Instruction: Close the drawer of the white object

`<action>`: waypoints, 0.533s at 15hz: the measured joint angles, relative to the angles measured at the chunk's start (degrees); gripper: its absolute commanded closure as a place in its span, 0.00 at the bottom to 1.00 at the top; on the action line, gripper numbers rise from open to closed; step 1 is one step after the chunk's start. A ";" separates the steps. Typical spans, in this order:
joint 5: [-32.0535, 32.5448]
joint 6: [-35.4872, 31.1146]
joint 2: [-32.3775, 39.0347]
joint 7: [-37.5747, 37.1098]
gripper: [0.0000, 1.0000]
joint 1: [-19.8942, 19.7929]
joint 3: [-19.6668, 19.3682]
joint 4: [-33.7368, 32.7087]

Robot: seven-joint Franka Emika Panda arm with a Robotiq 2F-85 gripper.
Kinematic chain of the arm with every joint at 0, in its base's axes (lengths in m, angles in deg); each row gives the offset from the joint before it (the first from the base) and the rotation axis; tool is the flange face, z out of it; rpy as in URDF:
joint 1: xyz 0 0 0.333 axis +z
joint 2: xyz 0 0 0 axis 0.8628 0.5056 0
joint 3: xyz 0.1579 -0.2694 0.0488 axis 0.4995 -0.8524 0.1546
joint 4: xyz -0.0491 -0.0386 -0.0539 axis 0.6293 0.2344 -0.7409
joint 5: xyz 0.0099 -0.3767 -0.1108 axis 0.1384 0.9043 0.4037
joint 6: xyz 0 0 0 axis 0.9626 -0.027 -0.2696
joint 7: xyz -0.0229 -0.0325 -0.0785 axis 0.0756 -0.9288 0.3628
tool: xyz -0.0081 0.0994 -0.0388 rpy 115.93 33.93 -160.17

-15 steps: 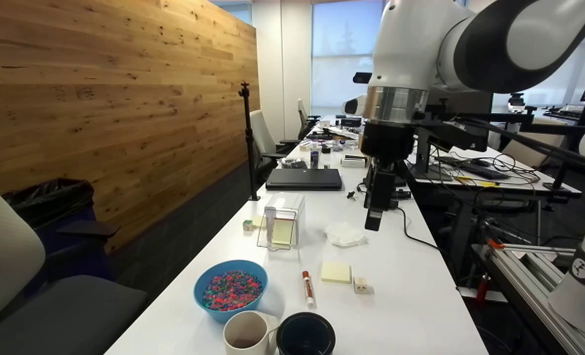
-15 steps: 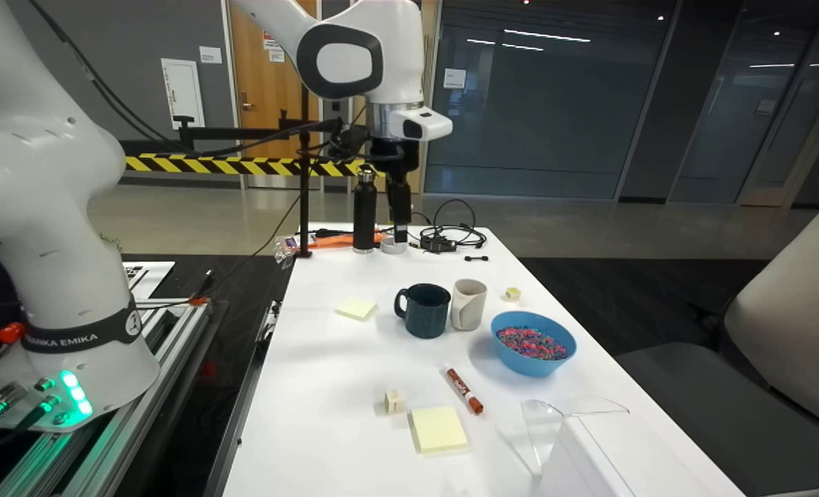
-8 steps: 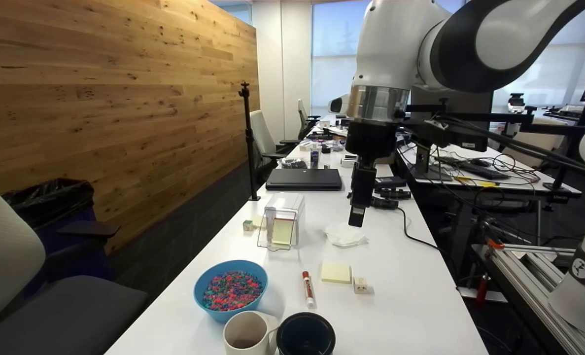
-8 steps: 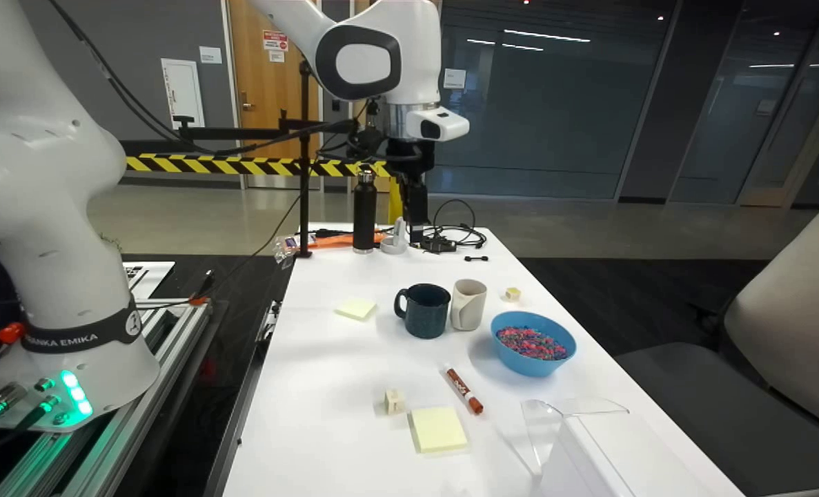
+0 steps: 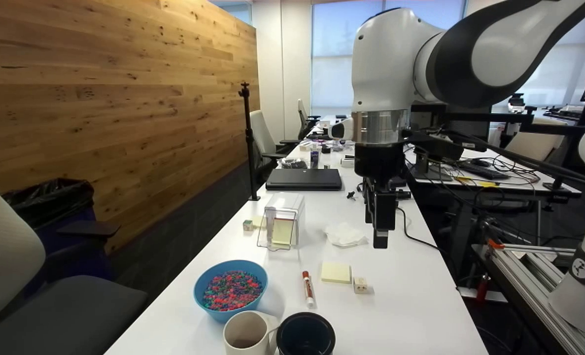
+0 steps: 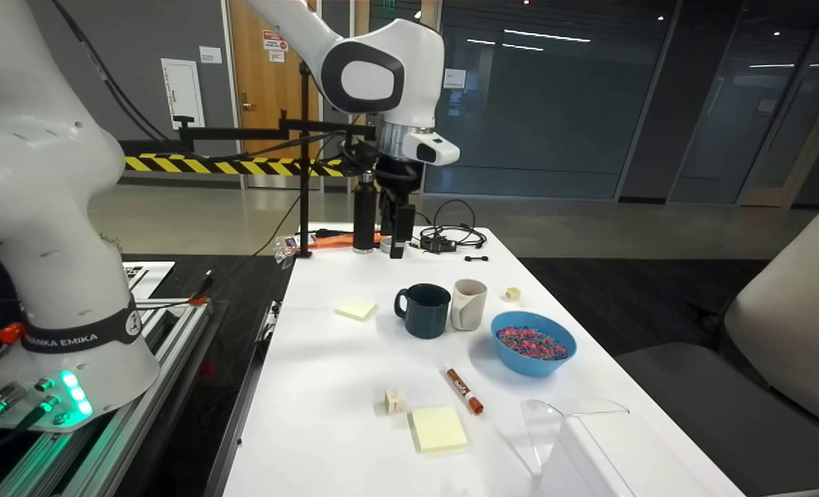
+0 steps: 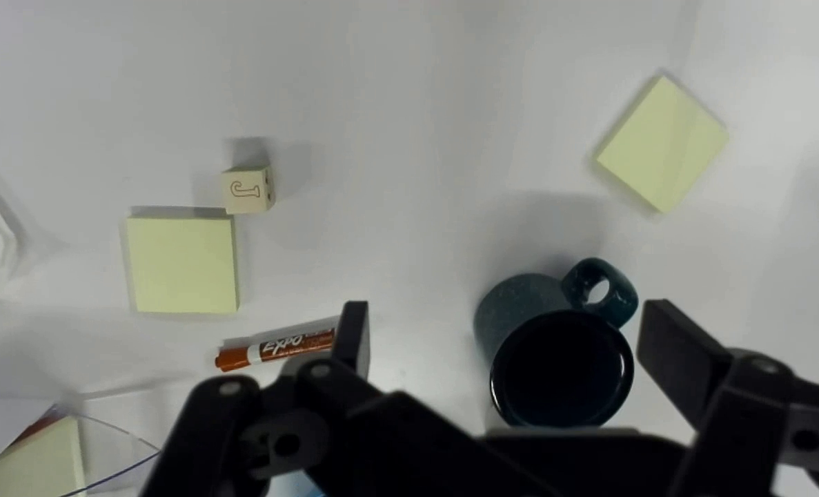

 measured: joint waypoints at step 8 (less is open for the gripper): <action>2.13 0.57 6.44 3.53 0.00 -0.17 -0.81 -5.58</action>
